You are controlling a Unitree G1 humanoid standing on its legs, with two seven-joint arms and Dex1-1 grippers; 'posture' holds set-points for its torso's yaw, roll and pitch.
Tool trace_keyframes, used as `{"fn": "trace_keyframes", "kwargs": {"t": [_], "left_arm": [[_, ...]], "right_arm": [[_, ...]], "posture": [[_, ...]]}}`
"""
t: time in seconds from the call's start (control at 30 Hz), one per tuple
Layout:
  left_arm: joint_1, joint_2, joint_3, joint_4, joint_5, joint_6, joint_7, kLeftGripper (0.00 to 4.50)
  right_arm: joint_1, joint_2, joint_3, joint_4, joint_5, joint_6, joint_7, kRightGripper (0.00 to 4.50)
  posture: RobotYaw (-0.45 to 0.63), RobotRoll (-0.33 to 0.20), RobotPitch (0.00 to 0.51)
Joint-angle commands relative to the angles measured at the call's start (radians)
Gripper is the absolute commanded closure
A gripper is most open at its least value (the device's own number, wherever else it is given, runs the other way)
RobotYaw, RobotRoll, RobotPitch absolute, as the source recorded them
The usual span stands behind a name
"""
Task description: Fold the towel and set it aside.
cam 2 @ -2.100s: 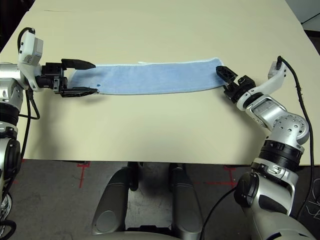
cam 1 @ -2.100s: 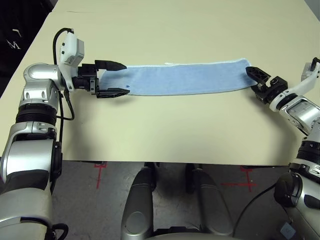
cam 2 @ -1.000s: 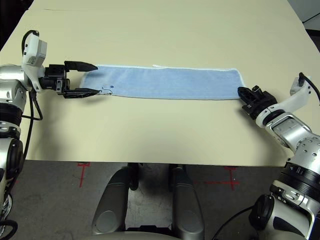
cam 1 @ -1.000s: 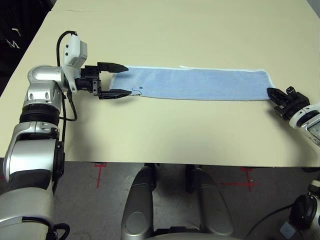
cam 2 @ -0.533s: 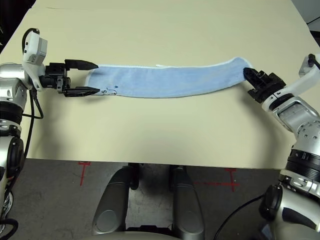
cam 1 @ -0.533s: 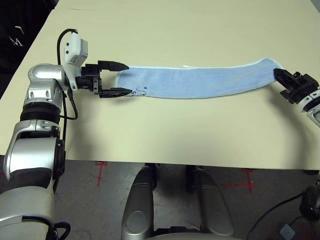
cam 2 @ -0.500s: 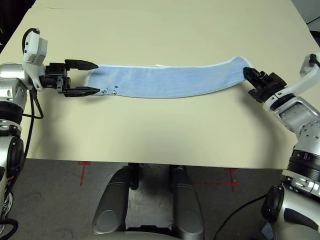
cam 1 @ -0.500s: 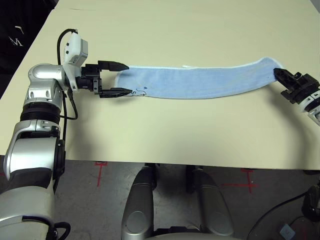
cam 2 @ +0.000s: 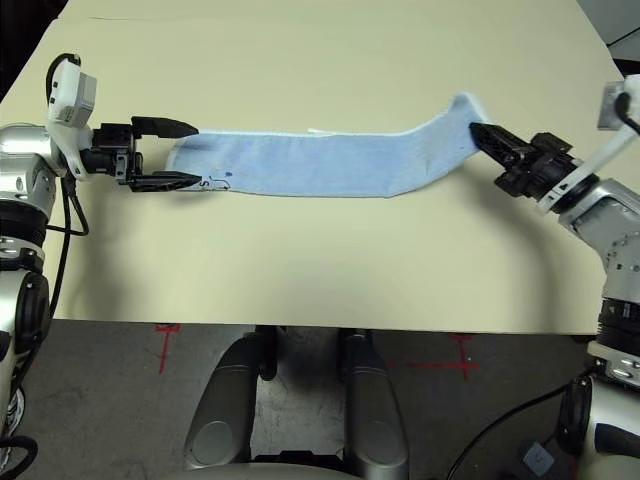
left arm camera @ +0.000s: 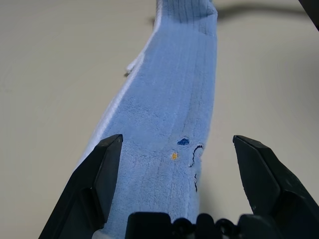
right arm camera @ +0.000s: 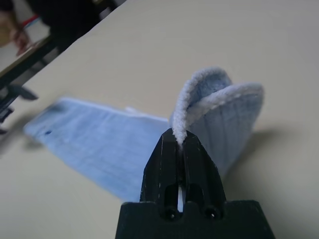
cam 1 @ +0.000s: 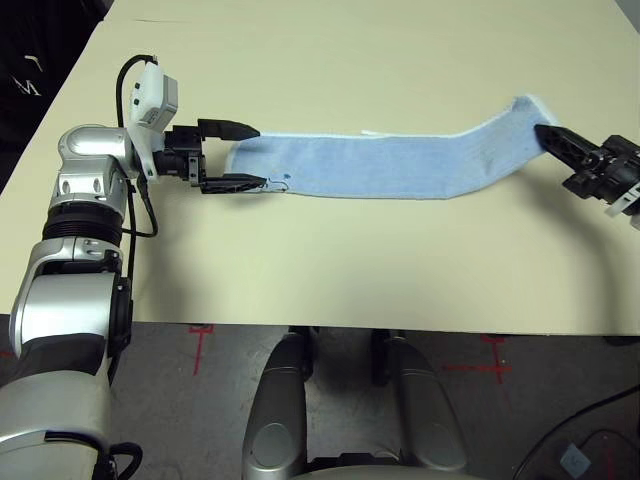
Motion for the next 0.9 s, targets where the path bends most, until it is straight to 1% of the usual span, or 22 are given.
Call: {"fn": "trace_keyframes", "kwargs": {"t": [0.03,0.2,0.37,0.53,0.63,0.77,0.9], "left_arm": [[-0.004,0.000,-0.002,0.011,0.010,-0.006,-0.010,0.00],[-0.002,0.000,-0.001,0.008,0.010,-0.004,-0.010,0.00],[-0.001,-0.001,0.000,0.005,0.010,-0.003,-0.010,0.00],[0.001,-0.004,0.000,0.002,0.010,0.001,-0.010,0.00],[0.003,-0.003,0.000,-0.002,0.009,0.007,-0.010,0.00],[0.009,0.004,-0.001,-0.011,0.006,0.012,-0.010,0.00],[0.011,0.006,0.001,-0.015,0.006,0.016,-0.010,0.00]], "right_arm": [[-0.006,-0.006,0.061,-0.046,-0.042,0.002,0.015,4.49],[-0.012,0.012,0.140,-0.114,-0.077,0.035,-0.009,4.49],[-0.024,0.053,0.197,-0.182,-0.074,0.098,-0.053,4.49],[-0.063,0.164,0.238,-0.205,-0.090,0.166,-0.179,4.49],[-0.076,0.206,0.253,-0.197,-0.114,0.182,-0.224,4.49],[-0.086,0.226,0.290,-0.194,-0.148,0.191,-0.234,4.49],[-0.086,0.210,0.326,-0.197,-0.178,0.188,-0.208,4.49]], "posture": [[0.00,0.000,0.316],[0.01,0.000,0.317],[0.01,0.000,0.314],[0.01,0.000,0.315],[0.02,0.000,0.317],[0.03,0.000,0.320],[0.03,0.000,0.321]]}}
